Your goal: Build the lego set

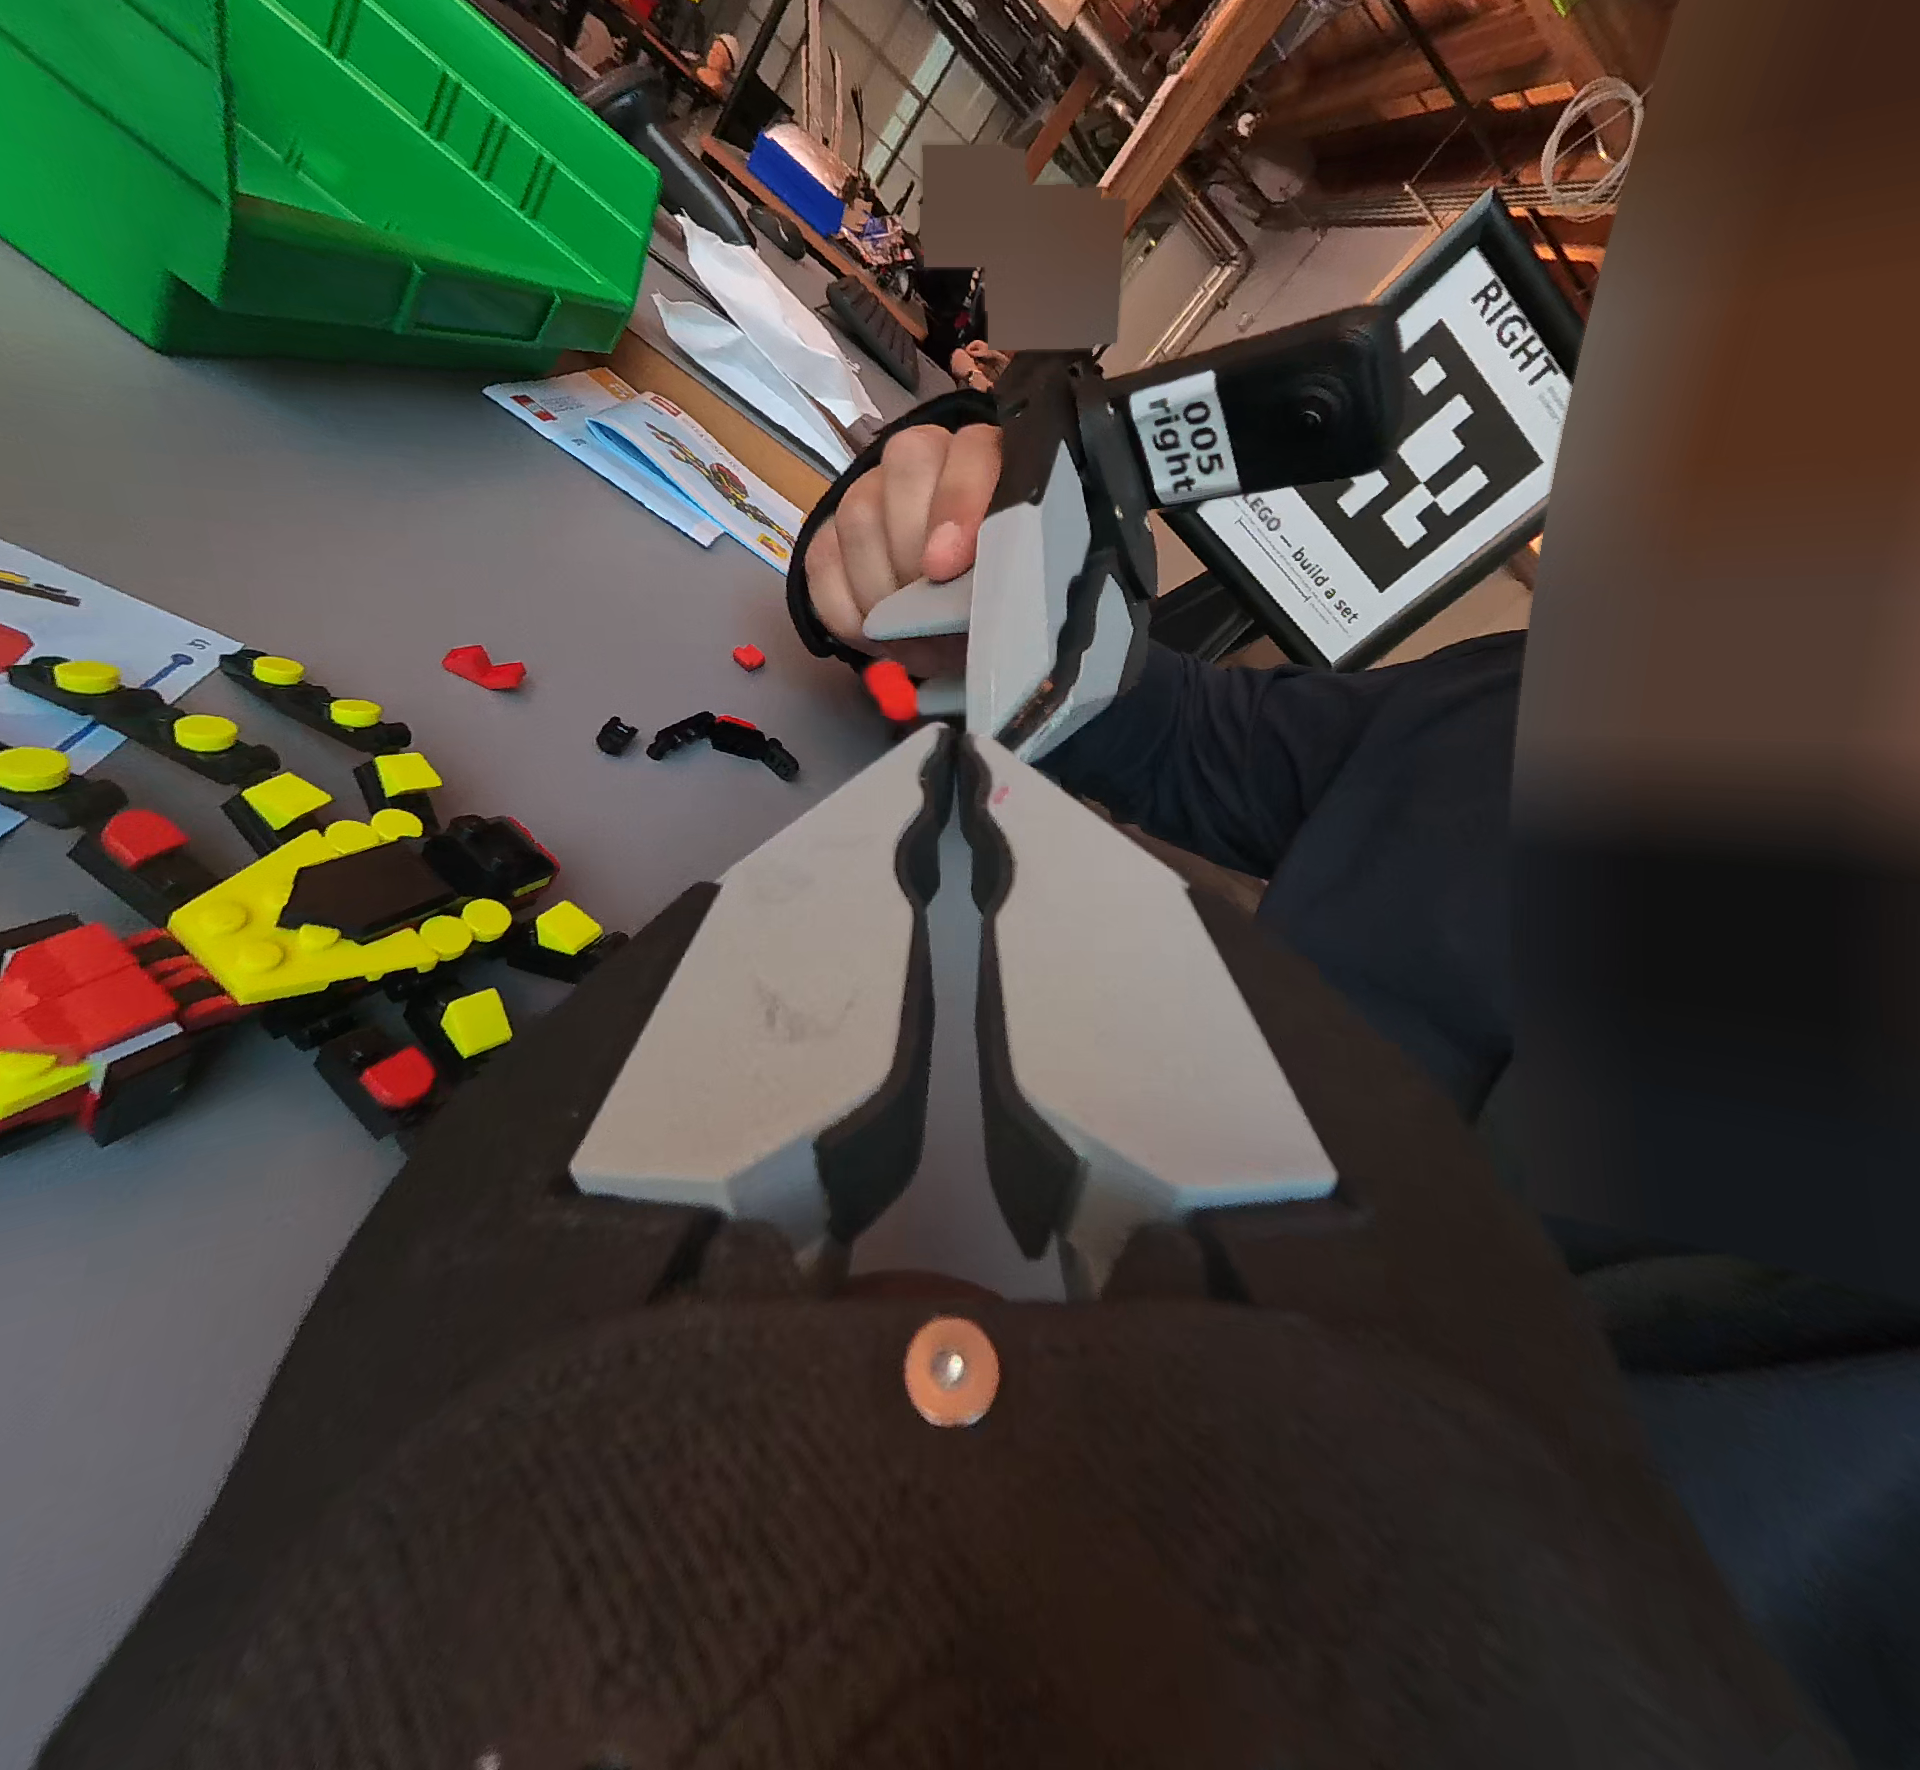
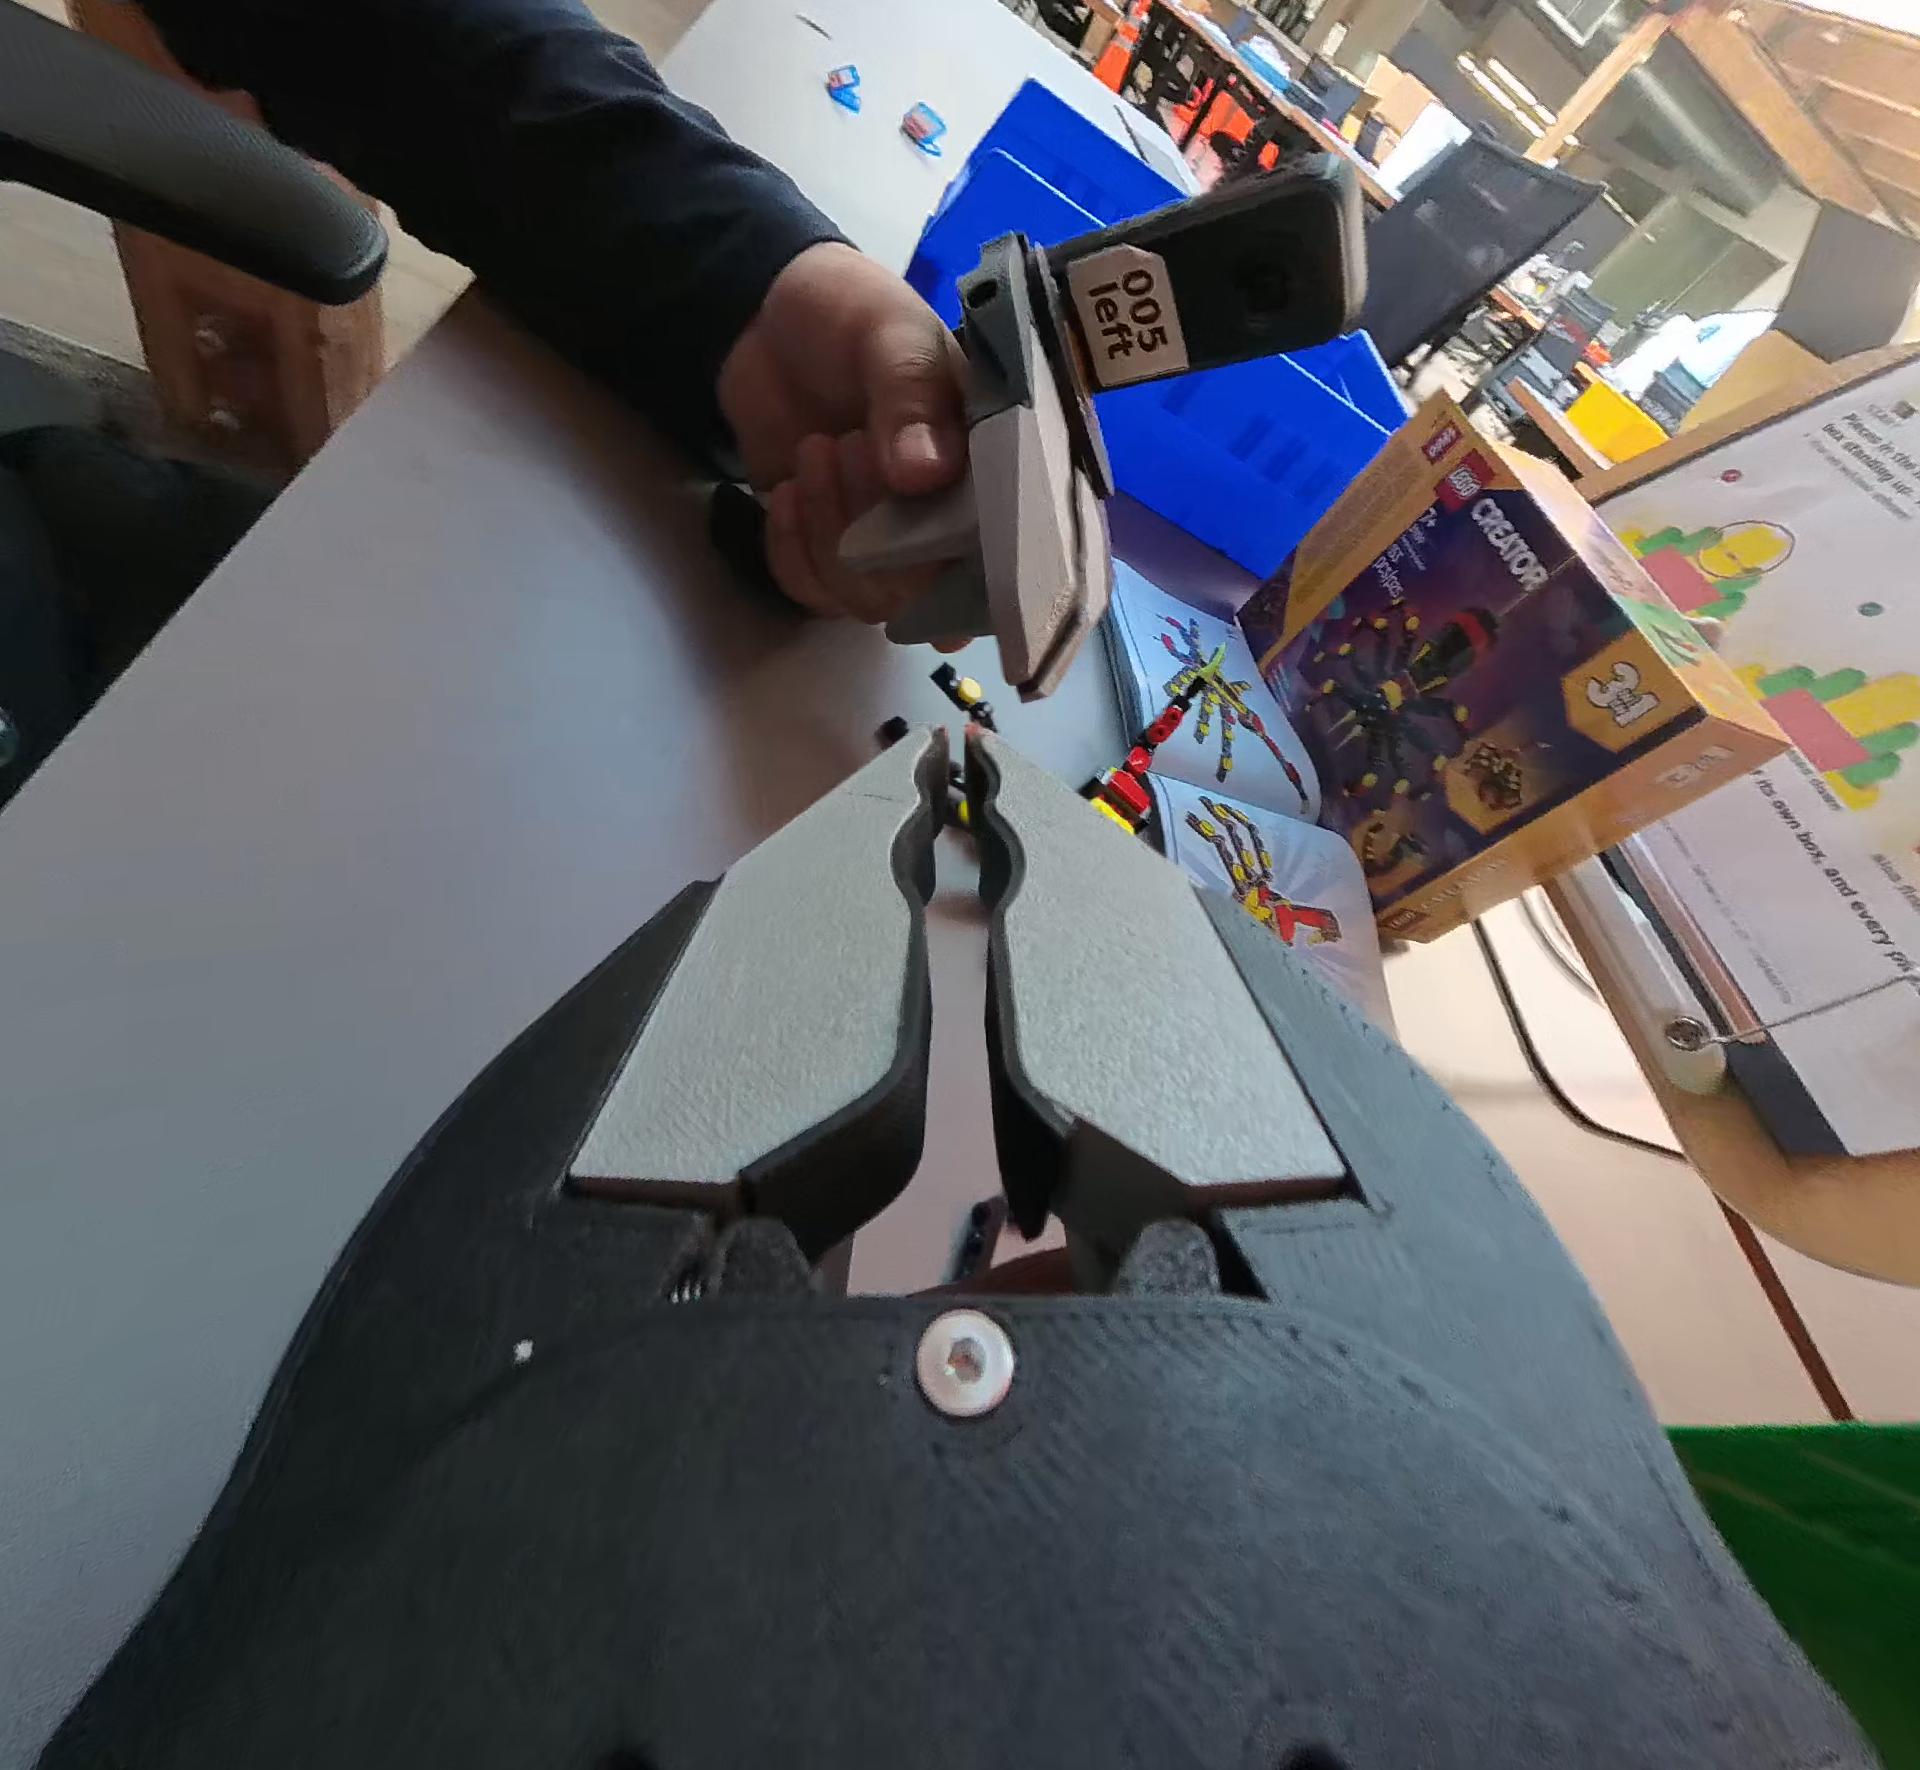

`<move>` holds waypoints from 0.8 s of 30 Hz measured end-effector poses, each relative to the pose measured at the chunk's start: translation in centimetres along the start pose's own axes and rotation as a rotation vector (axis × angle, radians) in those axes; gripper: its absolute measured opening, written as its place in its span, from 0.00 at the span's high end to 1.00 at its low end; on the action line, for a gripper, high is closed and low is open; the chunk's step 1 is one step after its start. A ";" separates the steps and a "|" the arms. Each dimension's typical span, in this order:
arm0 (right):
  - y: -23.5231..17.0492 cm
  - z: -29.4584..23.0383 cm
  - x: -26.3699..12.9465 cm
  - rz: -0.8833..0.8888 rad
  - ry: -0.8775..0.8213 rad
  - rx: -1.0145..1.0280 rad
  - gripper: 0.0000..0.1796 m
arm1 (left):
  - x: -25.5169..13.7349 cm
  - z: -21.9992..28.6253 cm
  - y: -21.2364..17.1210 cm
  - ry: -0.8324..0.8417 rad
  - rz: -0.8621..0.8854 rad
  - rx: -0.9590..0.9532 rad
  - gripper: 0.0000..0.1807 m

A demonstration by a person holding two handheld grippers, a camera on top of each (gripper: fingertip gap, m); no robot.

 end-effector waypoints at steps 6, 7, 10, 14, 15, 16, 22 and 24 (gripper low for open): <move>-0.7 0.5 0.1 -0.079 -0.042 -0.024 1.00 | 0.1 -0.1 0.0 0.020 -0.009 0.000 1.00; -1.1 0.8 -0.2 -0.110 -0.065 -0.035 1.00 | 0.0 -0.2 0.0 0.028 -0.006 -0.003 1.00; -2.6 3.3 -2.2 -0.208 -0.190 -0.010 1.00 | -0.1 -0.3 0.0 0.044 -0.014 0.014 1.00; -5.6 6.7 -5.6 -0.297 -0.236 0.269 0.94 | 0.2 0.0 -0.2 0.063 -0.053 0.053 1.00; -6.2 7.0 -6.2 -0.313 -0.209 0.329 0.94 | 0.3 0.1 -0.3 0.065 -0.065 0.070 1.00; -6.8 7.3 -6.7 -0.340 -0.199 0.369 0.93 | 0.4 0.3 -0.4 0.070 -0.077 0.091 1.00; -10.3 8.6 -9.3 -0.505 -0.293 0.514 0.89 | 0.8 0.7 -0.8 0.206 -0.159 0.303 0.94; -11.5 8.6 -9.6 -0.567 -0.290 0.565 0.86 | 0.9 0.8 -1.0 0.250 -0.192 0.381 0.92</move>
Point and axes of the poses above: each gripper's, where its closed fingertips meet, x out along the fingers, y out of its top, z = x × y across the jaws, the point moved 7 cm from there along -x, back along the fingers, and after that the axes turned 2 degrees about y, right-handed, at the moved point
